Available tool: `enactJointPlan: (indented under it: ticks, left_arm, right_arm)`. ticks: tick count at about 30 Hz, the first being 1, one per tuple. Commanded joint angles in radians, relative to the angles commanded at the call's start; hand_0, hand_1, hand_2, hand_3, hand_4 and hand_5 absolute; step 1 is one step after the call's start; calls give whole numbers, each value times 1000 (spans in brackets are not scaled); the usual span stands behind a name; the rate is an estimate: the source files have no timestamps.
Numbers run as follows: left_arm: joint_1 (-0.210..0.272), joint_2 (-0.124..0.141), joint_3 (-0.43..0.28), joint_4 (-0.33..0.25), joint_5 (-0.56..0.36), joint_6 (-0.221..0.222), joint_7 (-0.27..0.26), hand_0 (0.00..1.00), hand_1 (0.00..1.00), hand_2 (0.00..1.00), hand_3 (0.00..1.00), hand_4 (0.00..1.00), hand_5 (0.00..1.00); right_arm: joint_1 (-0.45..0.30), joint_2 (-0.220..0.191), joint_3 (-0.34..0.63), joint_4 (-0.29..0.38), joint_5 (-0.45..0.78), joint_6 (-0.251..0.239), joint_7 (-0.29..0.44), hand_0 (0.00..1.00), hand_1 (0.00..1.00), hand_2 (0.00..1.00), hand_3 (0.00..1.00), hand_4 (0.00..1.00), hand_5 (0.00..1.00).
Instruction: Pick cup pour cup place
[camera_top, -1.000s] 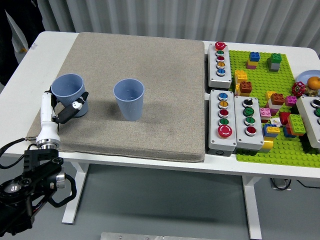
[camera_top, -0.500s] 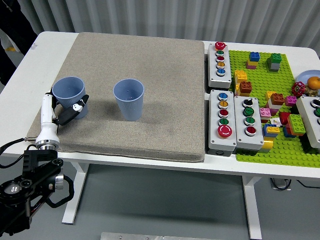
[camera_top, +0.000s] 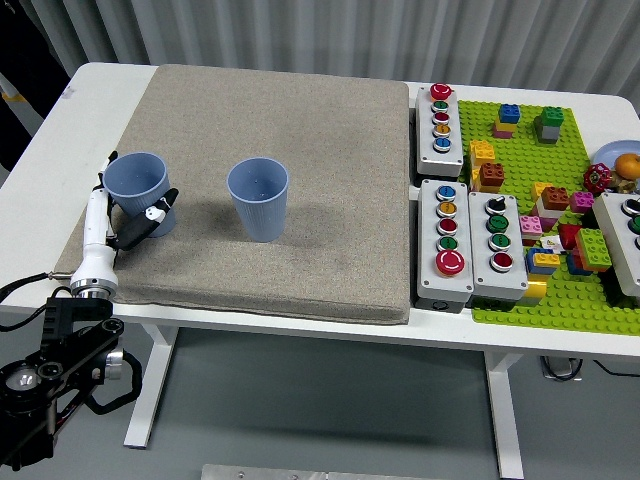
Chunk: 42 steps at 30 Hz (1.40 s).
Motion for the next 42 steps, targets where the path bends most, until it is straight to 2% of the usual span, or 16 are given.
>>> enactJointPlan:
  ticks: [13,18,26,27,34,38,39,40,42]
  left_arm:
    - [20,-9,-36,-22,63,-5,13,862,879,998,998,992,463]
    - [61,-8,-74,-56,105,-10,23,866,890,998,998,993,460]
    - [127,7,-128,-137,180,-26,44,888,910,998,998,994,463]
    - [136,8,-137,-149,189,-27,47,914,945,998,998,997,477]
    - [182,22,-181,-210,236,-25,57,912,943,998,998,996,483]
    - [222,35,-227,-299,249,0,54,912,943,998,998,996,483]
    - [220,39,-248,-336,234,14,46,912,943,998,998,996,483]
    - [219,40,-255,-357,228,19,43,872,880,998,998,990,547]
    - [198,57,-273,-403,183,36,51,872,880,998,998,990,547]
  right_arm:
    - [5,-2,0,0,1,1,0,701,625,562,567,2,32]
    - [5,-2,0,0,0,1,0,701,625,562,567,2,32]
    - [6,-2,6,0,-4,3,0,701,625,562,567,2,32]
    - [6,-2,6,0,-3,3,0,700,625,562,567,2,32]
    - [4,-2,9,0,-8,4,-1,701,625,562,567,2,32]
    - [3,-2,10,0,-7,3,1,701,625,562,567,2,32]
    - [3,-3,11,0,-5,2,2,701,625,562,567,2,32]
    - [3,-3,11,0,-5,2,2,701,625,562,566,2,33]
    - [5,-4,10,0,-5,2,1,701,625,562,566,2,33]
